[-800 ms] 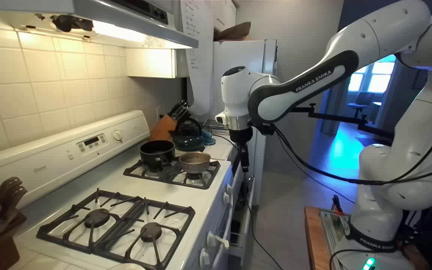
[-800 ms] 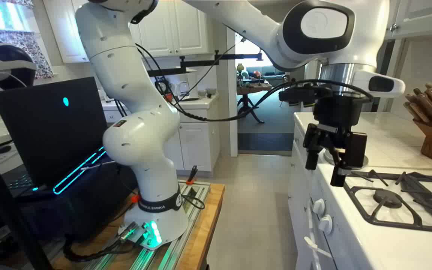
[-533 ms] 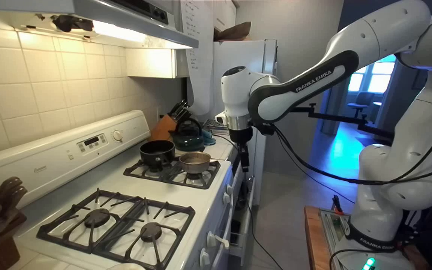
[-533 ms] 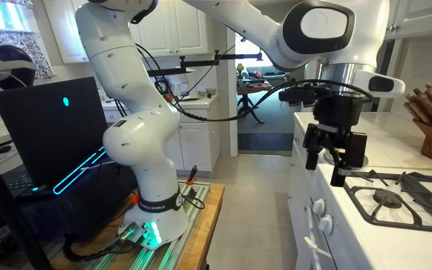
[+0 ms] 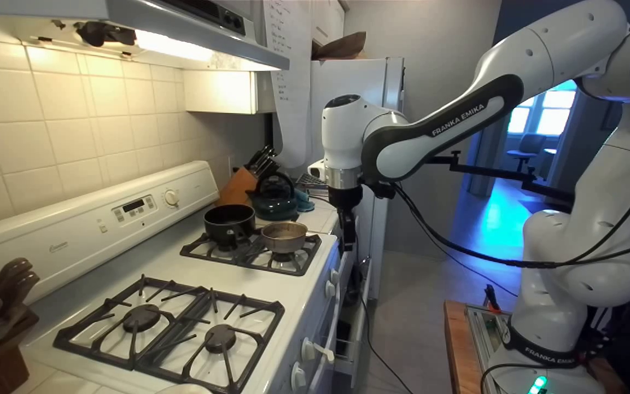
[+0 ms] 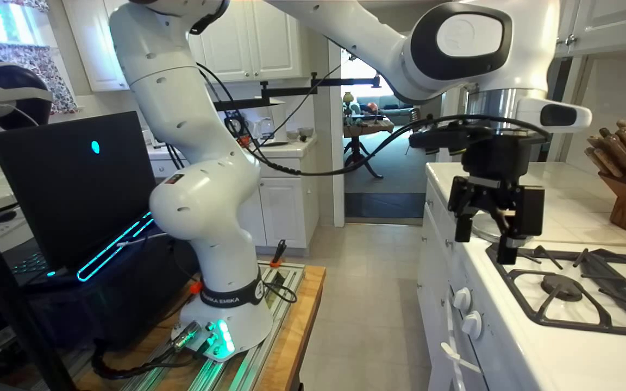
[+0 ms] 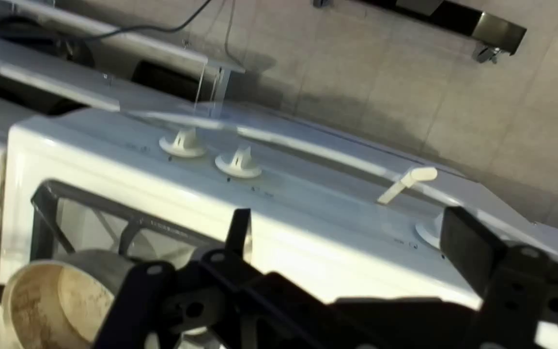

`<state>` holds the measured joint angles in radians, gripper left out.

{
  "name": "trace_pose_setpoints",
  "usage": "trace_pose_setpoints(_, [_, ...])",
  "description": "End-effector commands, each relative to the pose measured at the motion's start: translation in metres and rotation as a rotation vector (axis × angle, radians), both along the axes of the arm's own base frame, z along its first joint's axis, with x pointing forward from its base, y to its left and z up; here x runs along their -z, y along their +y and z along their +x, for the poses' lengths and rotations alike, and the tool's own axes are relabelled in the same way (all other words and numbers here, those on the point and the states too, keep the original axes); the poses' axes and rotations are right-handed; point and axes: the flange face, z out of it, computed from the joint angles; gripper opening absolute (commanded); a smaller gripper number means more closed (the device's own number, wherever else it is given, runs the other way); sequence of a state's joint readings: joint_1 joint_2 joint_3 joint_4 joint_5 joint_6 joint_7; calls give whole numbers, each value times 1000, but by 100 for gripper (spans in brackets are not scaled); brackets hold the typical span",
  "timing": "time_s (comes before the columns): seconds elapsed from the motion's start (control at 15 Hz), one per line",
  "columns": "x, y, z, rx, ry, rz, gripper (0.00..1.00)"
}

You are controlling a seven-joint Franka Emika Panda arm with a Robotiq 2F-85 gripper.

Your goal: Put the silver lid on the silver pot.

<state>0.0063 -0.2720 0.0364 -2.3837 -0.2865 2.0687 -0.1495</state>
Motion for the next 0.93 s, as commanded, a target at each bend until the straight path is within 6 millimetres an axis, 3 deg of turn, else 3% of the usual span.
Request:
trace_pose_setpoints(0.0, [1,35,31,-168,-116,0,100])
trace_pose_setpoints(0.27, [11,71,55,-225,-214,100,100])
trace_pose_setpoints(0.6, [31,105,73,-213,-208,179,100])
trace_pose_setpoints(0.67, [30,109,75,-221,-204,155,100])
trace_pose_setpoints(0.73, [29,99,64,-215,-211,153,100])
trace_pose_setpoints(0.87, [32,106,69,-225,-209,156,100])
